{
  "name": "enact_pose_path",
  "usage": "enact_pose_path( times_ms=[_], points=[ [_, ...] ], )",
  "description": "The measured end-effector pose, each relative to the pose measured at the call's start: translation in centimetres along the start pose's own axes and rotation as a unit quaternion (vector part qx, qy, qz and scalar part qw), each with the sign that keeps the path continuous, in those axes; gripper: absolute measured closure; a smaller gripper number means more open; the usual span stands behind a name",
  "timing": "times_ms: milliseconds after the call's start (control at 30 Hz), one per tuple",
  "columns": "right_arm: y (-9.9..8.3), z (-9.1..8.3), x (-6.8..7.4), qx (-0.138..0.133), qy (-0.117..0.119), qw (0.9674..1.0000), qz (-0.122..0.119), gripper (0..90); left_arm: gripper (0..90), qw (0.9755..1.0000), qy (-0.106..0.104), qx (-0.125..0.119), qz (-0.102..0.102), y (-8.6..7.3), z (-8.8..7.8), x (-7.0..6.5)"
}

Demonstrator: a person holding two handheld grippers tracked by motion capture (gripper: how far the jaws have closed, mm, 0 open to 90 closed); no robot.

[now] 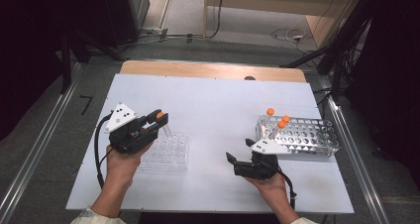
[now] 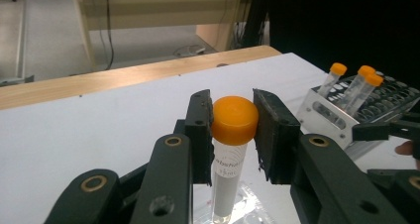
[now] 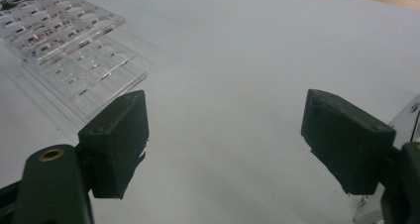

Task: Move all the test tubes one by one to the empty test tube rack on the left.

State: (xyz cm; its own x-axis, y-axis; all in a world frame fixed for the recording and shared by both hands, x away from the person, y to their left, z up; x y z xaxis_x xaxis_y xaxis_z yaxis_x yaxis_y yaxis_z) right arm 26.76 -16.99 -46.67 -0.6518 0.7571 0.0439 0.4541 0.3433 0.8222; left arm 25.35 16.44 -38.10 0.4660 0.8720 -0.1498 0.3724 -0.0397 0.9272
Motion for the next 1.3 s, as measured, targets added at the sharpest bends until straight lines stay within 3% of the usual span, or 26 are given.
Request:
enact_pose_path(
  times_ms=[367,767,1033,1300],
  points=[
    [0.0,0.0,0.1,-0.001,0.001,1.0,-0.002,17.0,70.7,0.9995,0.032,-0.001,-0.004,-0.2,-1.2,1.9],
    [0.0,-0.1,0.1,0.001,0.002,1.0,-0.002,17.0,70.7,0.9982,0.056,0.014,-0.014,-1.5,-0.9,3.6],
    [0.0,-0.2,0.1,0.0,0.003,1.0,-0.001,17.0,70.7,0.9977,0.066,0.017,0.0,-1.6,-0.9,3.4],
    [0.1,-0.3,0.2,-0.002,0.005,1.0,-0.003,17.1,70.5,0.9958,0.077,0.047,0.013,-3.3,0.2,3.2]
  ],
)
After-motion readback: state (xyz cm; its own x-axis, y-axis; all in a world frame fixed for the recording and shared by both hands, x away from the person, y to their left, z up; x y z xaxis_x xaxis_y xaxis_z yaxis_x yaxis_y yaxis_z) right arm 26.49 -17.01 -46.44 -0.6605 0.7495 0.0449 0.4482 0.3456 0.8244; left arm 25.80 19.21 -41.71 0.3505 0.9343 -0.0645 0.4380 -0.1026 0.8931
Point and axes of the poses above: each handheld gripper's, and its own axes: z roughly forward along the jaws, y roughly out of its top, x roughly to its left, the point moved 2 cm from there along z, roughly forward along the jaws, and after that the axes turned 2 degrees about x, right-handed, at the moved point
